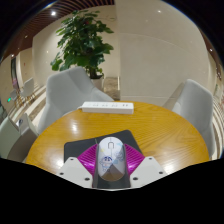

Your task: Arrange mouse

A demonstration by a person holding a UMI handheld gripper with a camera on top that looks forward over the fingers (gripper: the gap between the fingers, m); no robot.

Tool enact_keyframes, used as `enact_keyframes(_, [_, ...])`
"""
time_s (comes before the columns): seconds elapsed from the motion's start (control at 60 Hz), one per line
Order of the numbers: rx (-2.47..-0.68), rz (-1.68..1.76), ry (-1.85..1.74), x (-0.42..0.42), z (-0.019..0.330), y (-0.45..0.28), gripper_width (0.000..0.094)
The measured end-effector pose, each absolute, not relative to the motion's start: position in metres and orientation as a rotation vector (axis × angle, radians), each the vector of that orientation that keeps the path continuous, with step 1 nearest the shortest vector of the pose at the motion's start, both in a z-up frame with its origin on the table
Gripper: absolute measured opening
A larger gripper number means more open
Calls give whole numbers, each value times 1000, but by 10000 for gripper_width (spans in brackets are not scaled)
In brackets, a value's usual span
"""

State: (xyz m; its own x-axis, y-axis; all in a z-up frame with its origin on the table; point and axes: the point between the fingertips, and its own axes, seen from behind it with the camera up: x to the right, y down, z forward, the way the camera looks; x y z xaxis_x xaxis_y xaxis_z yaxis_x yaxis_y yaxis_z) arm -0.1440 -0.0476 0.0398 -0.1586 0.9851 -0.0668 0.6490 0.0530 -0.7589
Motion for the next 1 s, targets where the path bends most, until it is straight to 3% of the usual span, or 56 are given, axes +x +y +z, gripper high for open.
enact_keyframes(0.117, [-1669,862,-1889,-141,1,-65,399])
enact_keyframes(0.283, [-1669,859,-1894,-137,-16,-73,514])
enact_keyframes(0.383, [-1666,858,-1918,-130,-10,-74,885])
enact_keyframes(0.417, [-1668,854,-1922,-125,-4,-72,848])
enact_keyframes(0.533, [-1680,818,-1923,-89,28,-51,868])
enact_keyframes(0.717, [-1730,749,-1976,35,71,-13,872])
enact_keyframes(1.0, [-1759,679,-1992,173,88,15,868])
